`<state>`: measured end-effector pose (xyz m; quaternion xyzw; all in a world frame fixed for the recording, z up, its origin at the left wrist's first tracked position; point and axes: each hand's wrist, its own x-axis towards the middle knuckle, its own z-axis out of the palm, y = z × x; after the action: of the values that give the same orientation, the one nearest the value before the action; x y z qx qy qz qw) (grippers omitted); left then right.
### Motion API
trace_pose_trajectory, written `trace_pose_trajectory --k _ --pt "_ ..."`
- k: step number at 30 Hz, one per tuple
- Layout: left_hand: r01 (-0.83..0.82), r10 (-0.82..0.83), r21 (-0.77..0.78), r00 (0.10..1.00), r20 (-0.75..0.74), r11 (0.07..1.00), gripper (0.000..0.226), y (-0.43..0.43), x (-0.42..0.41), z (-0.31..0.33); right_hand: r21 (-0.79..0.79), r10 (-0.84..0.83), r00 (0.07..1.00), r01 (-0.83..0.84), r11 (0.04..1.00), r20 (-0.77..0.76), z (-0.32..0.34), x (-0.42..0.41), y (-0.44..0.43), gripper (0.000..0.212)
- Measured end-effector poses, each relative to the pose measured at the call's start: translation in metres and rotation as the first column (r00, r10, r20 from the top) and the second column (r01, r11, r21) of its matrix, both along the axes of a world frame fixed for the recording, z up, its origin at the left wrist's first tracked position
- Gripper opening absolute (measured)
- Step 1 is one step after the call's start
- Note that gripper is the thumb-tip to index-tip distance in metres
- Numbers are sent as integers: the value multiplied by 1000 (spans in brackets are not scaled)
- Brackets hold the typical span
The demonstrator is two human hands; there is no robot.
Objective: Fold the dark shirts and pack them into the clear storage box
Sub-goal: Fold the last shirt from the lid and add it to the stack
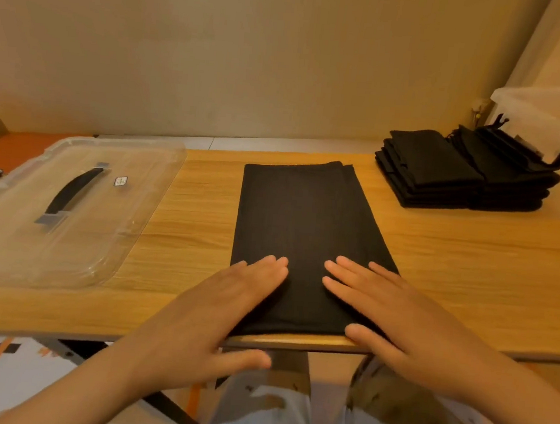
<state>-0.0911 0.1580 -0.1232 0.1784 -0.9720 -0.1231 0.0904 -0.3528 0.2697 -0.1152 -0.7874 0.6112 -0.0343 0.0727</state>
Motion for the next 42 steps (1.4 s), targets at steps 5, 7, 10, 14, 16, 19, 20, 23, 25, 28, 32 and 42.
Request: trace_pose_trajectory --k 5,7,10,14,16,19,20,23,25,28,32,42 --pt "72 -48 -303 995 88 950 78 -2 10 -23 -141 56 981 -83 987 -187 -23 -26 22 70" --pt "92 -63 -339 993 95 936 81 1 12 -26 -249 77 990 -106 963 -122 -29 -28 26 58" --pt "129 -132 -394 991 18 910 59 4 19 -28 -374 116 993 -115 920 -19 -35 -29 35 45" --pt "126 -139 -302 990 -22 945 48 8 21 -24 -430 169 986 -154 890 -3 -41 -36 42 47" --pt "85 -94 -117 993 -67 989 47 11 21 -19 -427 174 985 -153 891 11 -35 -38 43 47" --pt "-16 43 248 993 -106 969 43 14 21 -5 -357 126 989 -90 930 79 -17 -36 41 46" --pt "-37 77 338 992 -104 940 40 14 20 3 -341 104 989 -63 938 103 -9 -34 39 42" --pt "-61 139 503 983 -119 862 32 11 13 30 -318 60 948 45 947 311 16 -32 29 40" --pt "-60 195 545 962 -193 836 24 4 8 49 -277 4 887 139 951 462 38 -31 19 25" --pt "-86 302 598 914 -271 797 18 -25 -6 69 -224 -70 806 245 943 588 65 -38 -12 17" --pt "-239 448 637 874 -188 733 14 -91 -36 77 -27 -265 701 376 926 662 85 -56 -82 8" --pt "-518 566 534 820 88 668 7 -194 -89 34 202 -622 672 597 776 401 23 -88 -198 19"
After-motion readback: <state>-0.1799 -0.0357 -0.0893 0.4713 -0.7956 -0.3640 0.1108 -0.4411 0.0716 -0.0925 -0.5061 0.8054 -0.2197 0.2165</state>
